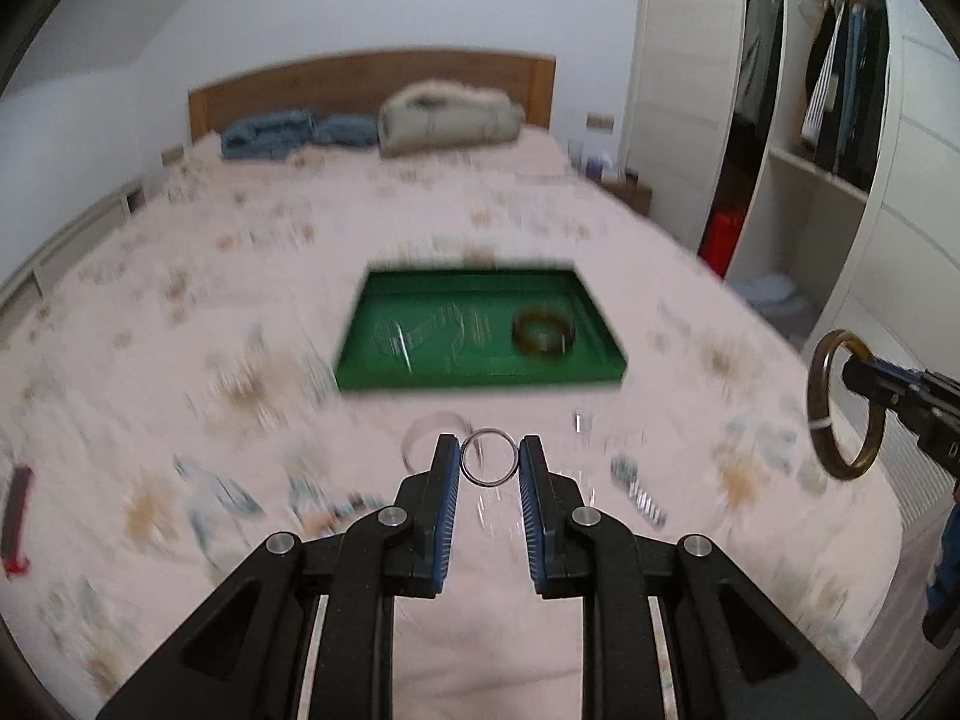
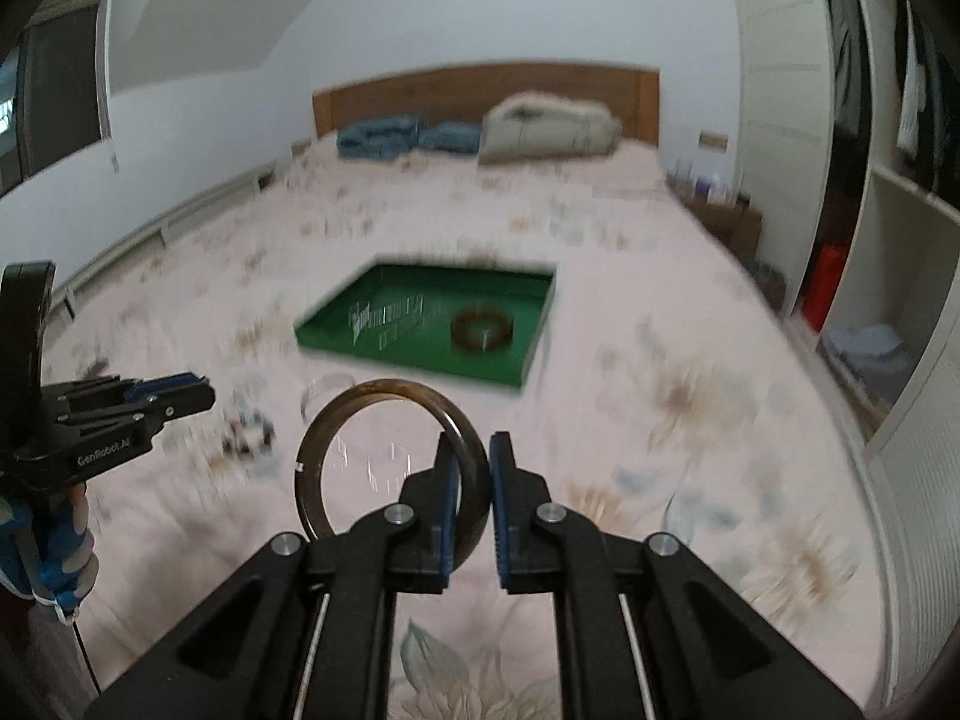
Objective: Organize jewelry
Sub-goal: 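Carry the silver ring with the left tool while the right tool carries the brown bangle to the tray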
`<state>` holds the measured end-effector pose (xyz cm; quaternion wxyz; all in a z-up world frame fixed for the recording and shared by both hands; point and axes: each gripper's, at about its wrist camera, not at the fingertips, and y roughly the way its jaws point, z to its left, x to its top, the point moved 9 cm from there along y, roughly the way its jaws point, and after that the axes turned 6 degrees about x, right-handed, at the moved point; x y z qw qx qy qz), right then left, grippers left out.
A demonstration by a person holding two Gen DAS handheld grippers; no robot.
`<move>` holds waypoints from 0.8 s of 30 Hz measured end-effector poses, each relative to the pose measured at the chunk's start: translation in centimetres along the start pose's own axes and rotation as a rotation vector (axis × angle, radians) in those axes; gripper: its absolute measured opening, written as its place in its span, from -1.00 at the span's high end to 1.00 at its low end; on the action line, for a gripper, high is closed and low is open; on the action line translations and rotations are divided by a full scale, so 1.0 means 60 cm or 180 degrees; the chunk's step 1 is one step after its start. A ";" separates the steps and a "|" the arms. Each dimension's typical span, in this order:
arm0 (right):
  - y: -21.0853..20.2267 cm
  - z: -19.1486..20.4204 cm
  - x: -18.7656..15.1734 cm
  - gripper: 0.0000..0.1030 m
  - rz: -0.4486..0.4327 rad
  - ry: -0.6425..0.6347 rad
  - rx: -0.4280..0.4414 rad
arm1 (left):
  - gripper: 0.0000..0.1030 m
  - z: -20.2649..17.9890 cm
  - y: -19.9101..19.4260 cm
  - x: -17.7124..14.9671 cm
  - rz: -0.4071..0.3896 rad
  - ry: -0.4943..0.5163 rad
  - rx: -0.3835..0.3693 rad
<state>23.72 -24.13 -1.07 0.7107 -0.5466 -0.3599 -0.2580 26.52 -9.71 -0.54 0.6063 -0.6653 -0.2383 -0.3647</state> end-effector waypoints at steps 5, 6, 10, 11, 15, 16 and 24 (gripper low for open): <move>-0.068 0.002 0.127 0.83 -0.0364 0.0056 -0.0078 | 0.62 0.018 -0.064 0.113 -0.0272 -0.0017 0.0033; -0.078 0.003 0.143 0.83 -0.0413 0.0063 -0.0090 | 0.62 0.022 -0.070 0.130 -0.0301 -0.0008 0.0060; -0.112 0.002 0.236 0.83 -0.0629 0.0092 -0.0151 | 0.62 0.033 -0.083 0.216 -0.0417 0.0037 0.0184; -0.115 0.003 0.254 0.83 -0.0669 0.0090 -0.0163 | 0.62 0.034 -0.081 0.232 -0.0439 0.0045 0.0208; -0.104 0.000 0.326 0.83 -0.0824 0.0092 -0.0202 | 0.62 0.039 -0.045 0.288 -0.0466 0.0056 0.0291; -0.092 -0.003 0.336 0.83 -0.0837 0.0102 -0.0206 | 0.62 0.041 -0.030 0.292 -0.0448 0.0049 0.0311; 0.125 -0.031 0.319 0.82 -0.0528 0.0233 -0.0016 | 0.62 0.052 0.190 0.259 -0.0003 0.0097 0.0380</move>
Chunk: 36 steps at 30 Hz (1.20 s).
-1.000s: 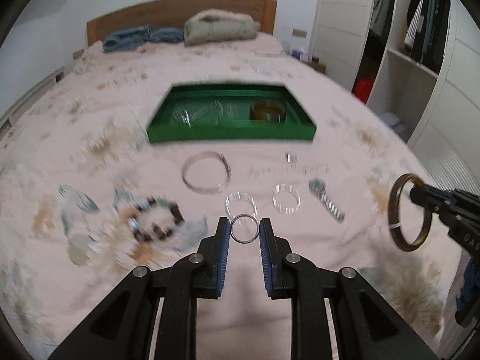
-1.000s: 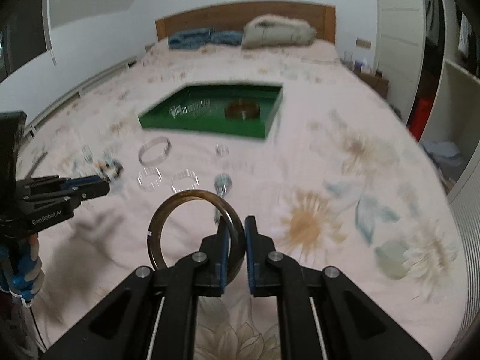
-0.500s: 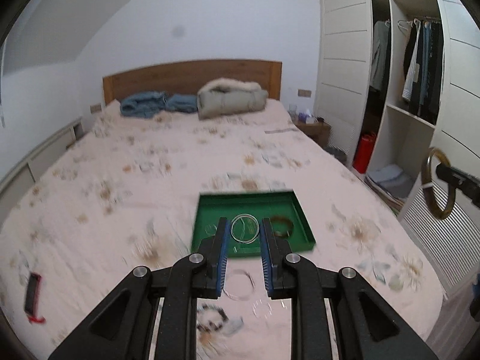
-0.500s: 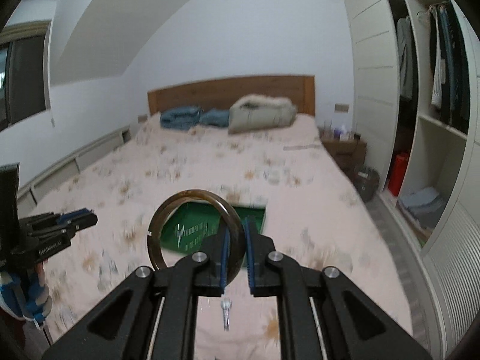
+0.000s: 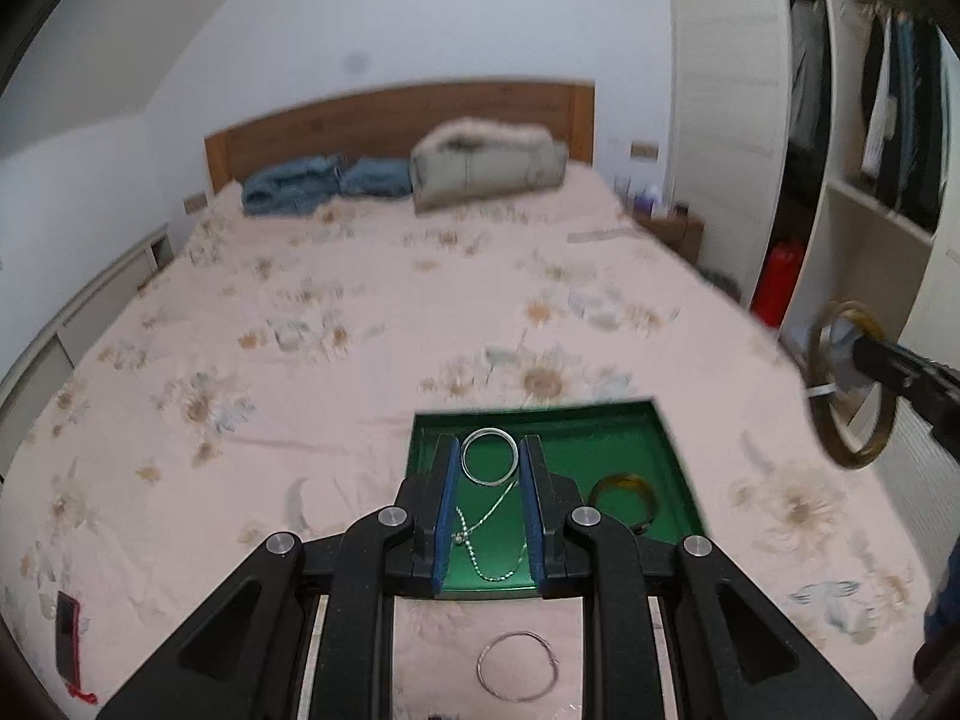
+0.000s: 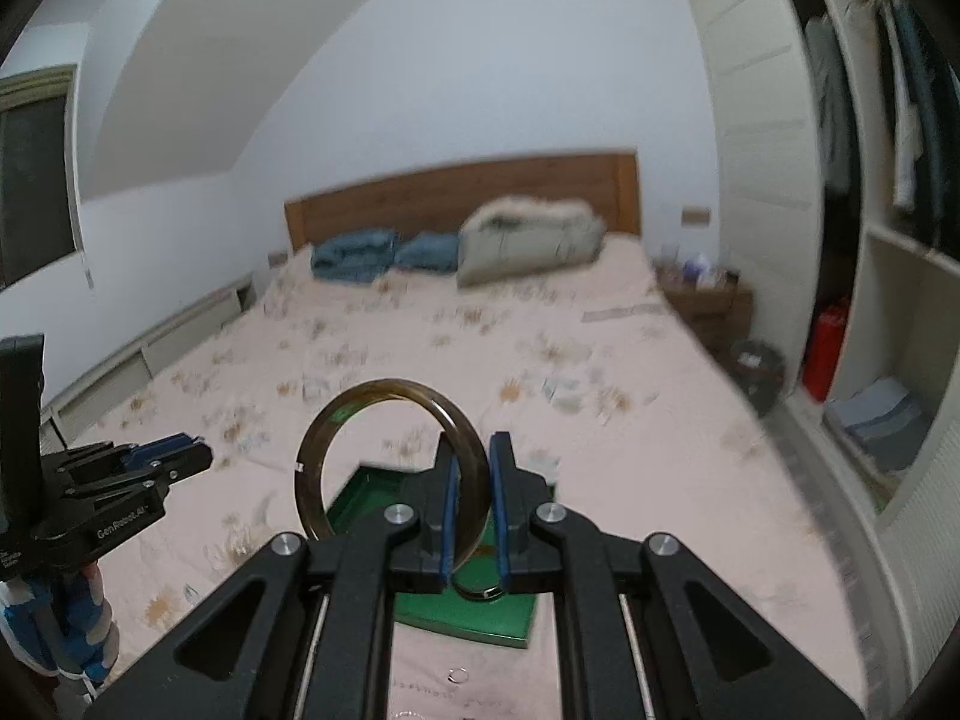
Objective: Organize jewelry
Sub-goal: 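Carry the silver ring with the left tool while the right tool carries the brown bangle to the tray, then open the left tool over the tray while the right tool releases the brown bangle there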
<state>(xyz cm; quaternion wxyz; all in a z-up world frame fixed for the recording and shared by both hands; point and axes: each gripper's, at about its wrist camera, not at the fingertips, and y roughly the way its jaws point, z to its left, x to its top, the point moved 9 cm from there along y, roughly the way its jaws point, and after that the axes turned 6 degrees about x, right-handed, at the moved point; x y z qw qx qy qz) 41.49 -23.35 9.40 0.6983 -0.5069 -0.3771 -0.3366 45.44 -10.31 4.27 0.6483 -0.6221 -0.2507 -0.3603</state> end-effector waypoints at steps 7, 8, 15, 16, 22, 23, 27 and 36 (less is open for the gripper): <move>0.248 -0.026 -0.127 0.82 0.0634 0.0102 0.0081 | 0.62 -0.010 0.213 -0.069 0.0510 -0.0046 0.0022; 0.275 -0.026 -0.147 0.82 0.0728 0.0095 0.0080 | 0.62 -0.009 0.232 -0.077 0.0558 -0.0053 0.0032; 0.424 -0.035 -0.259 0.82 0.1310 0.0202 0.0091 | 0.62 0.005 0.355 -0.129 0.0890 -0.0122 0.0142; 0.439 -0.034 -0.271 0.82 0.1396 0.0185 0.0073 | 0.62 0.009 0.366 -0.135 0.0931 -0.0139 0.0160; 0.462 -0.022 -0.282 0.82 0.1581 -0.0007 -0.0035 | 0.62 0.015 0.394 -0.161 0.1055 -0.0107 0.0209; 0.461 -0.021 -0.281 0.82 0.1573 -0.0063 -0.0068 | 0.62 0.016 0.397 -0.166 0.1082 -0.0120 0.0214; 0.467 -0.023 -0.286 0.77 0.1635 -0.0271 -0.0194 | 0.61 0.018 0.395 -0.171 0.1045 -0.0048 0.0272; 0.450 -0.033 -0.273 0.53 0.1537 -0.0215 -0.0122 | 0.05 0.021 0.357 -0.155 0.0857 -0.0050 0.0210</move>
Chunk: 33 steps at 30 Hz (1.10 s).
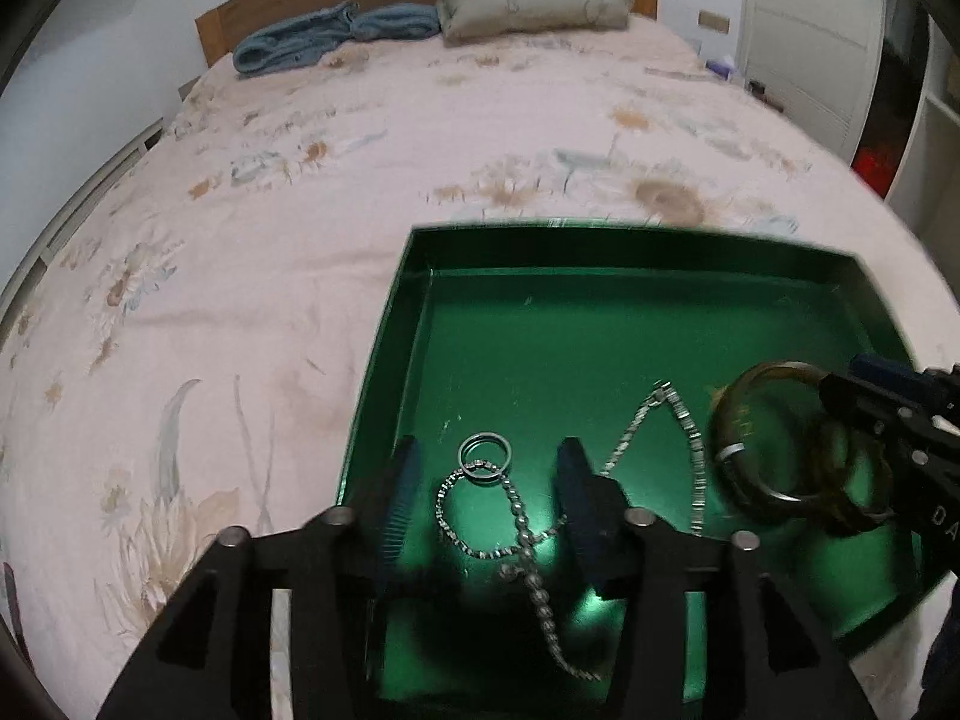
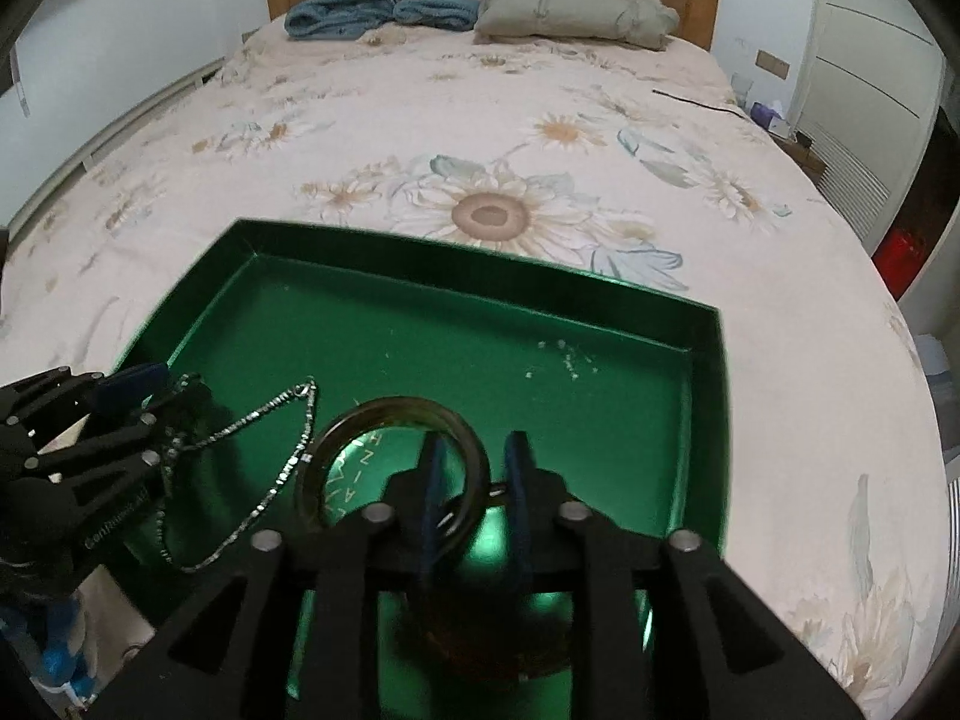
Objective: Organize jewelry
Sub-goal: 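Open the left tool over the tray while the right tool releases the brown bangle there, then grasp the silver wristwatch with the right tool while the left tool grasps the twisted silver hoop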
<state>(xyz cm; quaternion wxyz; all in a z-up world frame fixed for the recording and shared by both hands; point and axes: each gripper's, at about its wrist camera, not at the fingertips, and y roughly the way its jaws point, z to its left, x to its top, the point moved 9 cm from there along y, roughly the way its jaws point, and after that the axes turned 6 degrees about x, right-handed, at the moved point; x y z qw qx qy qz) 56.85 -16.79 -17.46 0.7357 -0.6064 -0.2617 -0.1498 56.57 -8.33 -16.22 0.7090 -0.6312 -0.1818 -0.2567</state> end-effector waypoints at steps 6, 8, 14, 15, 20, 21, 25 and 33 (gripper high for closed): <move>-0.084 0.006 -0.005 0.52 -0.0244 0.0001 0.0098 | -0.07 0.006 -0.095 -0.003 -0.0237 0.0045 -0.0036; -0.129 0.014 -0.012 0.52 -0.0349 -0.0030 0.0156 | -0.07 0.015 -0.141 -0.011 -0.0332 0.0002 -0.0086; -0.277 0.033 -0.054 0.52 -0.0696 -0.0016 0.0340 | -0.07 0.052 -0.274 -0.059 -0.0590 -0.0081 -0.0137; -0.307 0.036 -0.066 0.52 -0.0774 -0.0002 0.0379 | -0.07 0.058 -0.290 -0.067 -0.0604 -0.0090 -0.0142; -0.423 0.041 -0.130 0.42 -0.1042 0.0091 0.0508 | -0.04 0.086 -0.380 -0.132 -0.0628 -0.0102 -0.0132; -0.442 0.041 -0.147 0.32 -0.1080 0.0106 0.0501 | -0.04 0.093 -0.396 -0.144 -0.0658 -0.0120 -0.0106; -0.504 0.040 -0.221 0.27 -0.1121 0.0068 0.0390 | -0.04 0.119 -0.458 -0.205 -0.0728 -0.0192 -0.0027; -0.564 0.053 -0.337 0.20 -0.1065 0.0005 0.0383 | -0.08 0.117 -0.530 -0.299 -0.0779 -0.0168 -0.0015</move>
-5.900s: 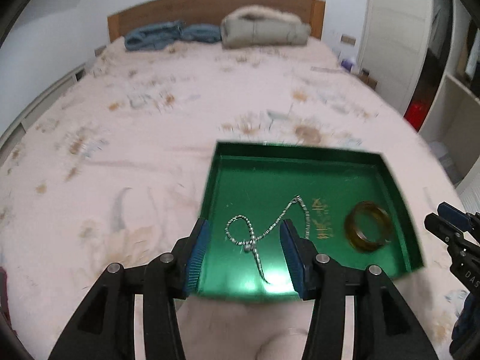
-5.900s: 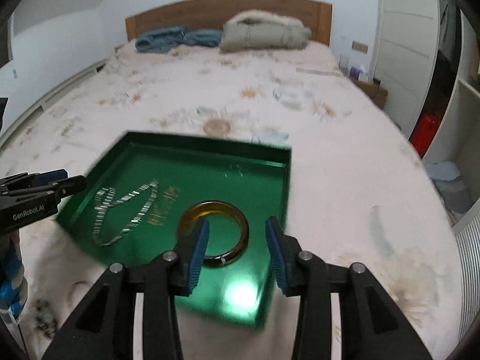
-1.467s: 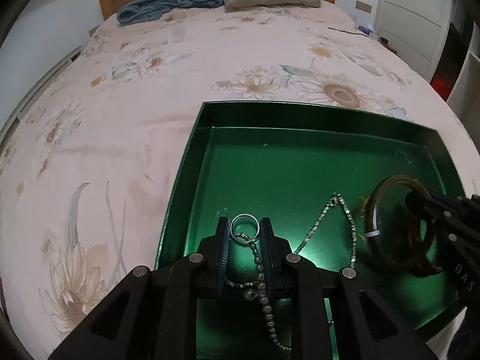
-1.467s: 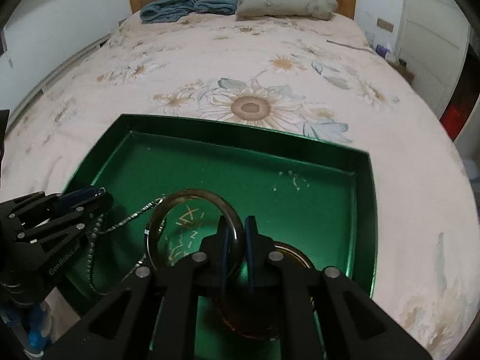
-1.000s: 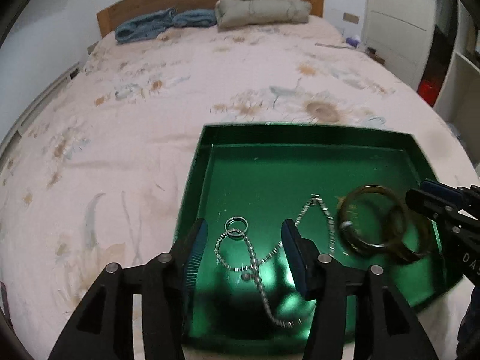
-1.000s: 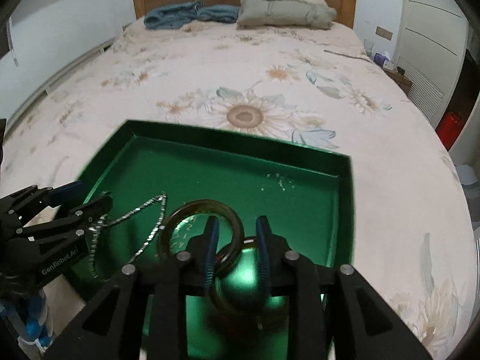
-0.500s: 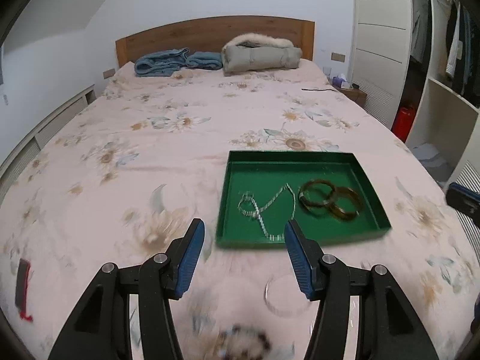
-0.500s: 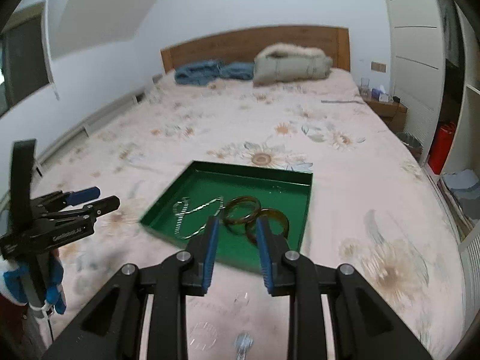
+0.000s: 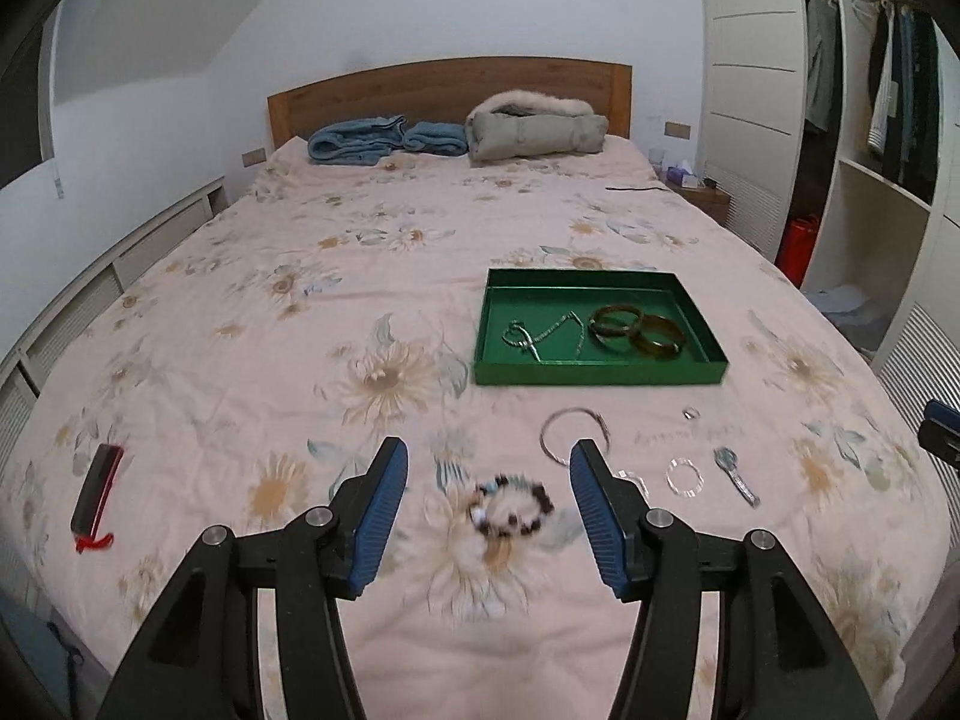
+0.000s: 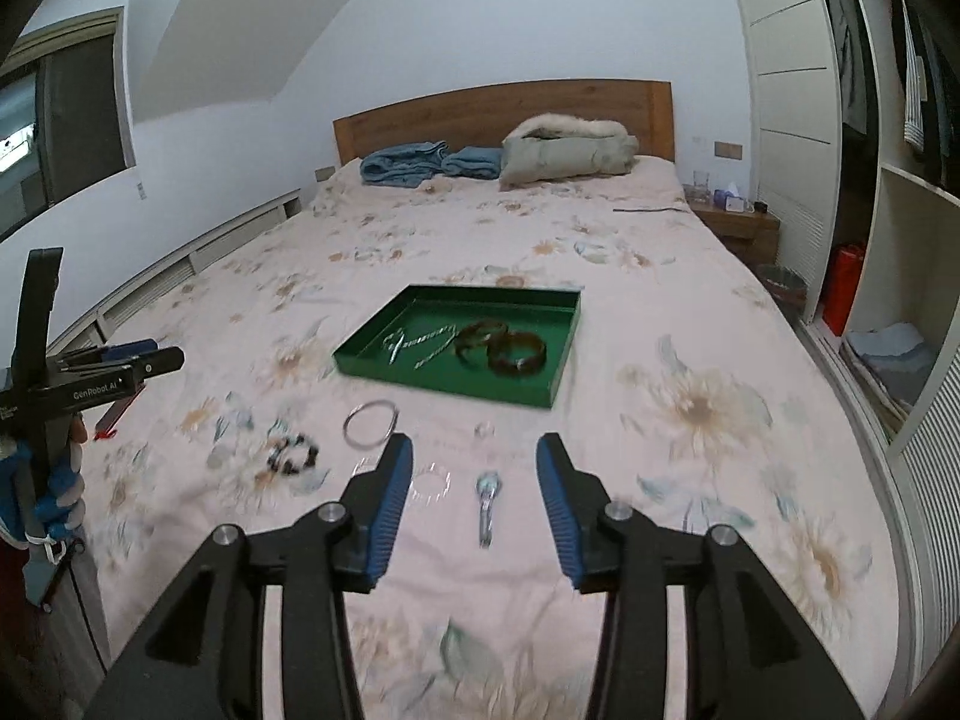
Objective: Organize jewelry
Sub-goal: 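Grasp the silver wristwatch with the right tool while the left tool grasps the twisted silver hoop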
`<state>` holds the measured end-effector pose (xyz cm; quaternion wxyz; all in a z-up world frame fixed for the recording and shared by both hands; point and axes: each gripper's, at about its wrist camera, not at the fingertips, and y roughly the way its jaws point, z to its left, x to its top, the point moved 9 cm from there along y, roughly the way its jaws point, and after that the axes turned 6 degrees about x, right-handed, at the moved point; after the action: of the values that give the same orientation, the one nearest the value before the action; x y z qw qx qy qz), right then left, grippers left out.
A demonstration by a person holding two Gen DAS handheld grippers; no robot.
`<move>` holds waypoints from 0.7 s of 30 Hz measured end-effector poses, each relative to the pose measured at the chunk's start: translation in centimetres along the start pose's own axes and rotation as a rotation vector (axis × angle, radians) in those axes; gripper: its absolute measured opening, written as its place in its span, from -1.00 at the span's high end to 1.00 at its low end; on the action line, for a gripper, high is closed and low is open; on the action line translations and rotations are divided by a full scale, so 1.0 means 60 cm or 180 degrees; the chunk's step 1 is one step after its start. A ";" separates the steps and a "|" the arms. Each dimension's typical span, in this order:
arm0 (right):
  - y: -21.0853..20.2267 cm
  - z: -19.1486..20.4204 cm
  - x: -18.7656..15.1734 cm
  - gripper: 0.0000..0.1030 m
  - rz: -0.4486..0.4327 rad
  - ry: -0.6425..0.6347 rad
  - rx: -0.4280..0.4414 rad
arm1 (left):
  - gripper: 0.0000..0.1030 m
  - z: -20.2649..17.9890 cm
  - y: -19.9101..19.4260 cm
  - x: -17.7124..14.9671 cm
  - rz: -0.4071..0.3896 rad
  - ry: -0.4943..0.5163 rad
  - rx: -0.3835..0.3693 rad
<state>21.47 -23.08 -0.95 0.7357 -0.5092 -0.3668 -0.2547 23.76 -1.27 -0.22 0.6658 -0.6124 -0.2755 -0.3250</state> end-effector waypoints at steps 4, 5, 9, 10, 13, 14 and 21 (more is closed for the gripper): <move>-0.026 0.007 -0.028 0.20 -0.0013 -0.0014 -0.0051 | -0.08 -0.003 -0.033 -0.030 -0.0047 -0.0005 -0.0030; -0.032 0.007 -0.035 0.20 -0.0016 0.0001 -0.0055 | -0.08 -0.004 -0.038 -0.037 -0.0053 -0.0005 -0.0043; -0.046 0.003 -0.057 0.20 -0.0021 0.0066 -0.0065 | -0.08 -0.009 -0.042 -0.060 -0.0070 0.0017 -0.0048; -0.046 0.002 -0.060 0.20 -0.0019 0.0069 -0.0069 | -0.08 -0.013 -0.040 -0.066 -0.0063 0.0033 -0.0062; -0.035 -0.002 -0.071 0.20 0.0019 0.0087 -0.0079 | -0.08 -0.038 -0.020 -0.088 0.0017 0.0100 -0.0171; -0.028 -0.002 -0.075 0.20 0.0044 0.0094 -0.0074 | -0.08 -0.049 -0.009 -0.096 0.0063 0.0122 -0.0221; 0.066 -0.016 -0.117 0.22 0.0379 0.0126 -0.0048 | -0.08 -0.126 0.086 -0.141 0.0417 0.0229 -0.0506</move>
<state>20.49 -22.57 -8.97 0.7529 -0.5304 -0.3192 -0.2233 22.11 -7.81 -10.75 0.6444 -0.6680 -0.1842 -0.3235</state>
